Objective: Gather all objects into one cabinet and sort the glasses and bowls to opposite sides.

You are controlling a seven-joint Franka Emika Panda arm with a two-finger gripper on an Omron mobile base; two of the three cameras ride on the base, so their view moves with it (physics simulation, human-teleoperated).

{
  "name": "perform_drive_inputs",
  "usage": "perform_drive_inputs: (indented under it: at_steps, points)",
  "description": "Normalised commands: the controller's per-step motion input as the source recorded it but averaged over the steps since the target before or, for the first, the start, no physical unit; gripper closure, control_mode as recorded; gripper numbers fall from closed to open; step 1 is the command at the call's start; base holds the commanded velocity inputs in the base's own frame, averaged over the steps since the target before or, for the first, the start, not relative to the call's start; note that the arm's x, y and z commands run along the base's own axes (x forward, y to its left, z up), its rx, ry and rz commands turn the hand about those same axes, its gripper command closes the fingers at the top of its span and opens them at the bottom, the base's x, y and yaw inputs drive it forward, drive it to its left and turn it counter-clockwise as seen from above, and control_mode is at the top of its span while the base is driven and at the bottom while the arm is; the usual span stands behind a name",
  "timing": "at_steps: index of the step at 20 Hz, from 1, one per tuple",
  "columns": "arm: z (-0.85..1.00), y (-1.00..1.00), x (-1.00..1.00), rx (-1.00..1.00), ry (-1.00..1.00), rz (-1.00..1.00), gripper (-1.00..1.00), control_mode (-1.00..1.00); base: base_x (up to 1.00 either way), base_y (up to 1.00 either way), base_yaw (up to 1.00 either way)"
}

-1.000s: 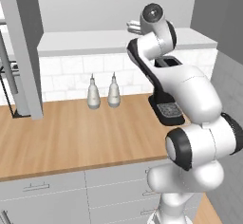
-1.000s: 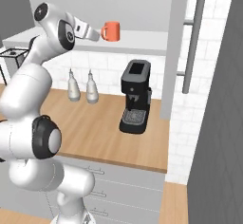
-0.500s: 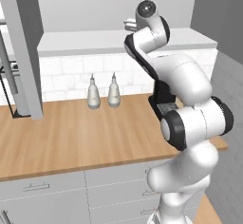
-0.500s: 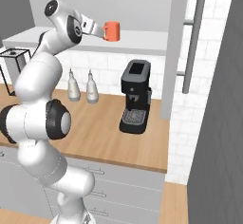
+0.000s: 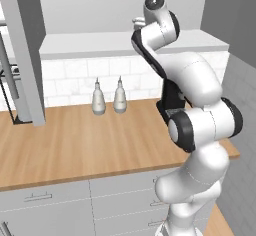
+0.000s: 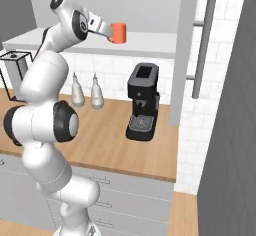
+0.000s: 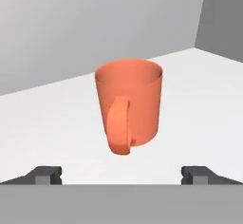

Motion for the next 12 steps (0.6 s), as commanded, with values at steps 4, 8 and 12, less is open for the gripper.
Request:
perform_drive_inputs:
  at_steps: [4,8,12]
  points:
    - [-0.17,-0.06,0.17,0.00,0.02,-0.05,-1.00,-1.00,0.00,0.00,0.00]
    - [-0.14,0.00,0.33,0.00,0.01,-0.02,-1.00,-1.00,0.00,0.00,0.00]
    - [-0.04,0.00,0.28,0.00,0.00,0.00,-1.00,-1.00,0.00,0.00,0.00]
